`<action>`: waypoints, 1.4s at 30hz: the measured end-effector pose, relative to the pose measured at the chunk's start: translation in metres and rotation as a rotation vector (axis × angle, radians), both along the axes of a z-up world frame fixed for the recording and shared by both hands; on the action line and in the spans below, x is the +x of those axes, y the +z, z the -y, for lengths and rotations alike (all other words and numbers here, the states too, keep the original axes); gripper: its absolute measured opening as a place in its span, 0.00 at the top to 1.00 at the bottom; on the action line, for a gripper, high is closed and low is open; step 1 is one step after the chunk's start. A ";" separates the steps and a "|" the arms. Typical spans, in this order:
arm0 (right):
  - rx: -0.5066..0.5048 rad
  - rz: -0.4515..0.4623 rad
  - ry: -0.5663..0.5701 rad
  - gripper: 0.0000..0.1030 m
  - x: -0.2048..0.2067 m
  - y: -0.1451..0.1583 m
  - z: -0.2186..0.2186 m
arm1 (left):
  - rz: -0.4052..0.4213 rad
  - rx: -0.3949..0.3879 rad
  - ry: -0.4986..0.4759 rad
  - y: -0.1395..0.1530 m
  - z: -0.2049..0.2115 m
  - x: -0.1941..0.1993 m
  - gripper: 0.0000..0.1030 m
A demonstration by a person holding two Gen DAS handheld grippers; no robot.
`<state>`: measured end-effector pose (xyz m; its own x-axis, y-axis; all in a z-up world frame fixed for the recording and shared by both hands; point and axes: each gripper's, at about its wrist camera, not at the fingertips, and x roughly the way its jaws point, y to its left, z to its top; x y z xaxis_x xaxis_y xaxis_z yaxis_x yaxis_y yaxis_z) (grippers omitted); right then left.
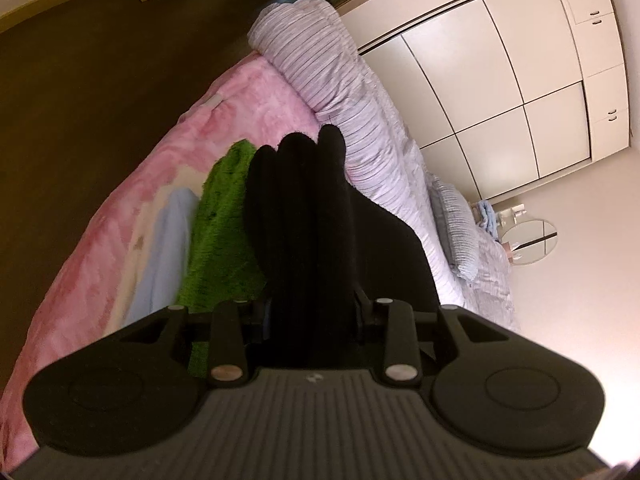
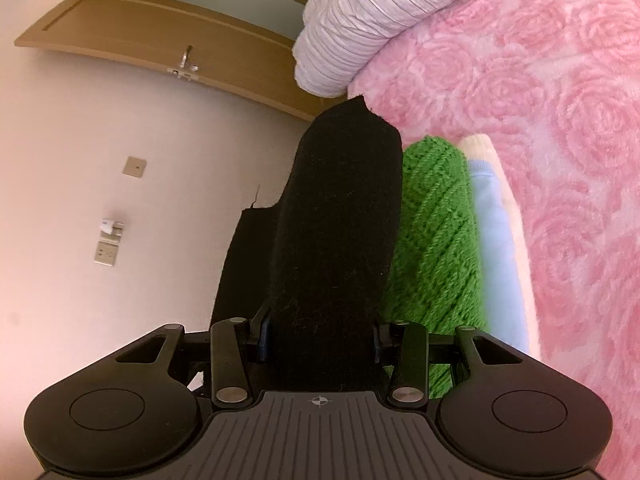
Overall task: Fold clothes
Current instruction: 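Lift the folded black garment with both grippers and carry it to the towel stack, then lower the garment onto the green towel and open both grippers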
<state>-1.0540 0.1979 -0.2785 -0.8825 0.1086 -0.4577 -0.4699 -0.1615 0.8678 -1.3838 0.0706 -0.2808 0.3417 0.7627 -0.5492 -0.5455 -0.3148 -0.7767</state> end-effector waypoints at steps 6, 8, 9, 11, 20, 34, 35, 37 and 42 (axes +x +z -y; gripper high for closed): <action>-0.015 0.118 -0.020 0.50 -0.005 -0.018 0.007 | -0.041 -0.081 -0.020 -0.020 -0.003 0.000 0.66; -0.004 0.141 -0.010 0.47 -0.006 -0.015 0.009 | -0.039 -0.092 -0.015 -0.019 -0.003 -0.002 0.66; 0.017 0.164 0.014 0.45 -0.007 -0.008 0.008 | -0.054 -0.105 -0.012 -0.014 -0.002 -0.001 0.65; 0.075 0.225 0.076 0.44 -0.009 0.007 0.007 | -0.112 -0.131 0.001 0.001 0.003 0.004 0.66; 0.434 0.356 0.286 0.68 0.014 0.063 0.052 | -0.300 -0.120 0.015 0.072 0.067 0.047 0.82; 0.632 0.551 0.448 0.75 -0.042 0.036 0.102 | -0.434 -0.244 0.024 0.004 0.055 0.057 0.97; 0.637 0.554 0.446 0.75 -0.043 0.036 0.103 | -0.433 -0.251 0.021 0.006 0.053 0.056 0.97; 0.629 0.546 0.431 0.75 -0.038 0.042 0.099 | -0.429 -0.253 0.014 0.016 0.051 0.057 0.98; 0.577 0.484 0.288 0.75 -0.021 0.063 0.068 | -0.461 -0.191 -0.022 0.052 0.042 0.060 0.96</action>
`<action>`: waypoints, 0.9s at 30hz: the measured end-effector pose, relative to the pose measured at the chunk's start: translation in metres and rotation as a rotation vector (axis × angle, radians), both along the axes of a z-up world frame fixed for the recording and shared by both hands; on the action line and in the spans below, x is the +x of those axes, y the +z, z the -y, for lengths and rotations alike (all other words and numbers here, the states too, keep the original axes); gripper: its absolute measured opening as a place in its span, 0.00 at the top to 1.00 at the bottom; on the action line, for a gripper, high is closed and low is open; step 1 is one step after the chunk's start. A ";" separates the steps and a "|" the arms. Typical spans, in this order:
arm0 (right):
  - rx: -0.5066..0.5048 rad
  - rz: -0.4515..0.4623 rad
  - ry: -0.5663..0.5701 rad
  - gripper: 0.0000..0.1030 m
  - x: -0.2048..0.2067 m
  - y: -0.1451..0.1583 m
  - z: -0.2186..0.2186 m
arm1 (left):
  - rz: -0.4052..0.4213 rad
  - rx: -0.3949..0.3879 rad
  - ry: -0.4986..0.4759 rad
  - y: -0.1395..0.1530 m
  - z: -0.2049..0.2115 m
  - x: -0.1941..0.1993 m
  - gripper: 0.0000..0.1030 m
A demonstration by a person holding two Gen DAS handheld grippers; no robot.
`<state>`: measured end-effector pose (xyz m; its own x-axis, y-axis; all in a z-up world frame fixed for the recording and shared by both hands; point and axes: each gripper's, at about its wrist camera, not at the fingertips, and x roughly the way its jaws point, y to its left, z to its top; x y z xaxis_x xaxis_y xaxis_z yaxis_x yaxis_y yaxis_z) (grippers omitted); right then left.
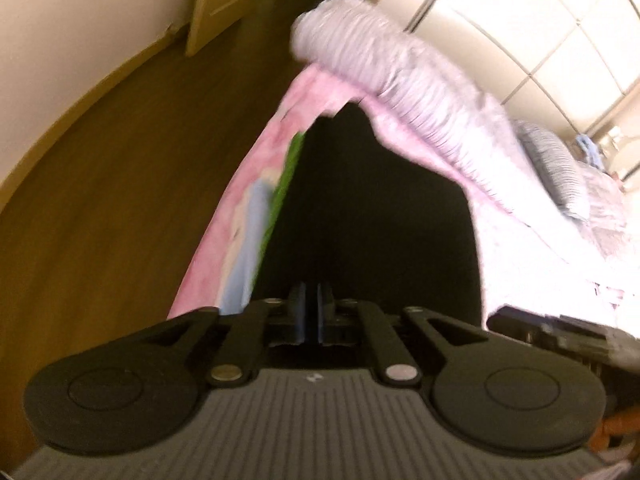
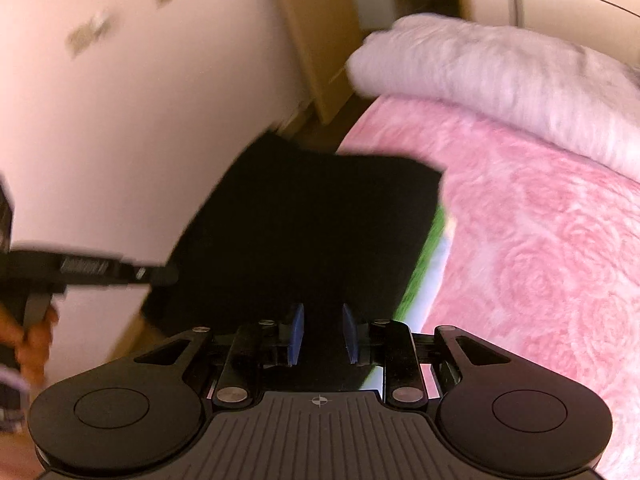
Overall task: Fold clothes
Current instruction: 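Lower the garment onto the green towel and open both grippers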
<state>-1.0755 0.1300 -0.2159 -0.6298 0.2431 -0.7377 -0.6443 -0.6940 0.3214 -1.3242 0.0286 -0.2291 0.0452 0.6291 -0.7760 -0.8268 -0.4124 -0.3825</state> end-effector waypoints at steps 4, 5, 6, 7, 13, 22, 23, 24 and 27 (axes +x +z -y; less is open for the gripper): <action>-0.013 -0.033 -0.101 0.75 -0.004 -0.001 -0.036 | -0.032 0.048 -0.030 0.006 -0.032 -0.005 0.96; -0.021 -0.038 -0.121 0.75 -0.007 -0.003 -0.045 | -0.039 0.059 -0.036 0.004 -0.040 -0.007 0.96; -0.038 -0.041 -0.132 0.75 -0.011 -0.006 -0.053 | -0.042 0.064 -0.041 0.001 -0.049 -0.010 0.96; -0.060 -0.040 -0.136 0.75 -0.016 -0.009 -0.060 | -0.042 0.060 -0.041 -0.004 -0.057 -0.013 0.96; -0.079 -0.001 -0.104 0.74 -0.041 -0.028 -0.059 | -0.064 0.000 -0.039 -0.041 -0.091 -0.027 0.95; -0.058 -0.046 -0.037 0.72 -0.023 -0.014 -0.047 | -0.043 0.029 -0.022 -0.024 -0.070 -0.027 0.96; -0.051 -0.056 -0.031 0.72 -0.015 -0.010 -0.040 | -0.049 0.036 -0.021 -0.017 -0.063 -0.023 0.96; -0.043 -0.063 -0.021 0.72 -0.007 -0.005 -0.033 | -0.051 0.037 -0.019 -0.010 -0.055 -0.018 0.95; -0.037 -0.049 0.032 0.72 0.010 0.002 -0.008 | -0.030 0.042 -0.022 0.002 -0.024 -0.001 0.95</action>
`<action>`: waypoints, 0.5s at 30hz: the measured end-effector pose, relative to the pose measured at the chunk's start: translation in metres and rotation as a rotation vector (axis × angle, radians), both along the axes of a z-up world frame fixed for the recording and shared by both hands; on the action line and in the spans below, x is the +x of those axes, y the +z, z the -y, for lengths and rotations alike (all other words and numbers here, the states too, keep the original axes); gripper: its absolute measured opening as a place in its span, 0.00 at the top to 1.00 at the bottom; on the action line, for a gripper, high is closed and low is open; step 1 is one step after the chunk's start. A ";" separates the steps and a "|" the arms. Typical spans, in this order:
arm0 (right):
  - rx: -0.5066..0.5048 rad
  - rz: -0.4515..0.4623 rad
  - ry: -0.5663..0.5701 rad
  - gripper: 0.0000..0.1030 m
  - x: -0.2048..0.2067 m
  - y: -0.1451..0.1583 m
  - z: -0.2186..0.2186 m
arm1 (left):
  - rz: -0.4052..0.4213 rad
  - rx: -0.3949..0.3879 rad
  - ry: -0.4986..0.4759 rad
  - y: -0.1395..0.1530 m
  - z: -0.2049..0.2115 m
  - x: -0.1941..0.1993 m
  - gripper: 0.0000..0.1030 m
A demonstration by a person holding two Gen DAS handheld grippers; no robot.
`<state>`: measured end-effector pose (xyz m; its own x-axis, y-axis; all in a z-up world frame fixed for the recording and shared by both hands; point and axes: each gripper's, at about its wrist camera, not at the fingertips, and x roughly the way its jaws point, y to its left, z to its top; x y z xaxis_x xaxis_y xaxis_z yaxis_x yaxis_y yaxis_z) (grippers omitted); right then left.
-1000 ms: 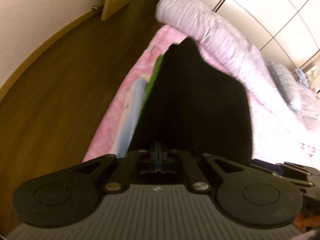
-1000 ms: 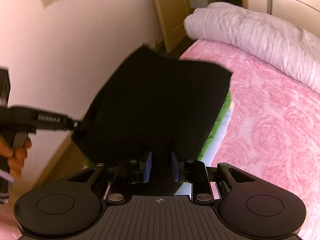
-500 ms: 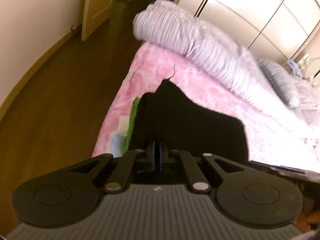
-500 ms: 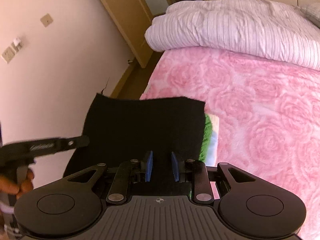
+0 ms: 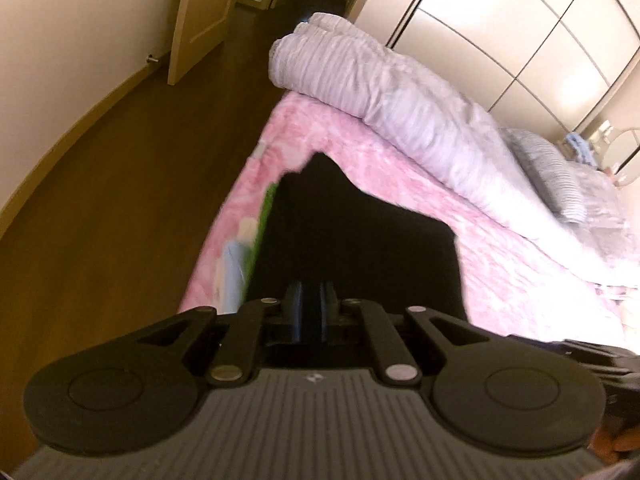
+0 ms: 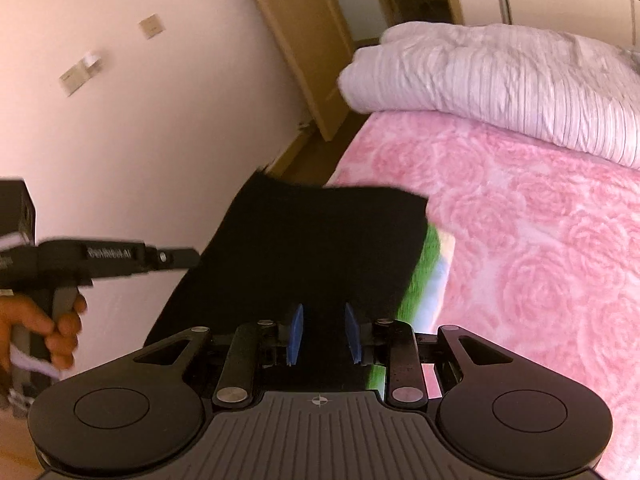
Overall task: Fold clothes
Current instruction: 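Lower the garment onto the green towel and open both grippers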
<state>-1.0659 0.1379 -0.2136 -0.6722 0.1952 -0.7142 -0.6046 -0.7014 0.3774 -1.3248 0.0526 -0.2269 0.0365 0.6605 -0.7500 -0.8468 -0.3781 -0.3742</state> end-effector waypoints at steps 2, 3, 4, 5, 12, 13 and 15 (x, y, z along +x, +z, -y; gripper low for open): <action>0.000 0.023 0.028 0.72 0.002 -0.002 0.013 | 0.001 -0.023 -0.002 -0.001 0.015 0.010 0.95; 0.001 0.035 0.039 0.72 0.003 -0.004 0.019 | -0.003 -0.041 -0.003 -0.003 0.021 0.015 0.95; -0.003 0.044 0.050 0.73 0.002 -0.006 0.024 | -0.008 -0.060 -0.003 -0.006 0.026 0.019 0.95; -0.016 0.053 0.059 0.73 -0.001 -0.010 0.028 | -0.011 -0.091 0.002 -0.013 0.027 0.021 0.95; 0.007 0.148 0.091 0.72 -0.030 -0.033 0.047 | -0.031 -0.136 0.053 -0.043 0.024 0.014 0.98; 0.005 0.152 0.094 0.72 -0.031 -0.034 0.046 | -0.043 -0.141 0.051 -0.044 0.022 0.015 0.99; 0.002 0.156 0.095 0.72 -0.030 -0.032 0.045 | -0.053 -0.149 0.055 -0.040 0.021 0.018 0.99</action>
<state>-1.0956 0.0929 -0.2453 -0.5684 0.1373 -0.8112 -0.5869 -0.7587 0.2828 -1.3068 0.0319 -0.2669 -0.0389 0.5416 -0.8398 -0.8403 -0.4724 -0.2657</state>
